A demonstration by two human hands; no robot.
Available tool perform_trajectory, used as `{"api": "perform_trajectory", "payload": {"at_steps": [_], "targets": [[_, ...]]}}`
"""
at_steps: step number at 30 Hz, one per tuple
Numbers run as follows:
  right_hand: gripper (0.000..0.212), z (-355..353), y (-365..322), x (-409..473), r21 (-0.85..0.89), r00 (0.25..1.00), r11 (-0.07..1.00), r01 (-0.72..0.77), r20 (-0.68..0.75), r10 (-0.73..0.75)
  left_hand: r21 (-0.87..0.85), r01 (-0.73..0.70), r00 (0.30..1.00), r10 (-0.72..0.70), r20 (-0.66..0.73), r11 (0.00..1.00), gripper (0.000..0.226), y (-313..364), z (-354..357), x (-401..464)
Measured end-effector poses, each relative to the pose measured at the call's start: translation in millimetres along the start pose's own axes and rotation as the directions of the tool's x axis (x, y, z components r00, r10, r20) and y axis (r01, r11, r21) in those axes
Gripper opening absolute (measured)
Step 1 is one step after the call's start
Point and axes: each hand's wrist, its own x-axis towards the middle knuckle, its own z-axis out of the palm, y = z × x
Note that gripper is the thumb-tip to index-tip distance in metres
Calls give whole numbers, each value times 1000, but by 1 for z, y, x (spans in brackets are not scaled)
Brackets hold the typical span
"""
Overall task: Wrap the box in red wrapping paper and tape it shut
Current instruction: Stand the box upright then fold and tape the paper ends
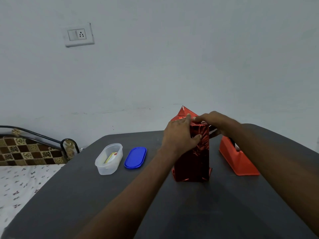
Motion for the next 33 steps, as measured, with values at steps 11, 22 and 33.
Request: {"api": "perform_trajectory", "payload": {"at_steps": [11, 22, 33], "targets": [[28, 0, -1, 0, 31, 1000, 1000, -2, 3, 2, 55, -34, 999, 34, 14, 998, 72, -2, 1, 1], [31, -10, 15, 6, 114, 997, 993, 29, 73, -37, 58, -26, 1000, 25, 5, 998, 69, 0, 1, 1], [22, -4, 19, 3, 135, 996, 987, 84, -41, -79, 66, -11, 1000, 11, 12, 998, 67, 4, -2, 1]]}}
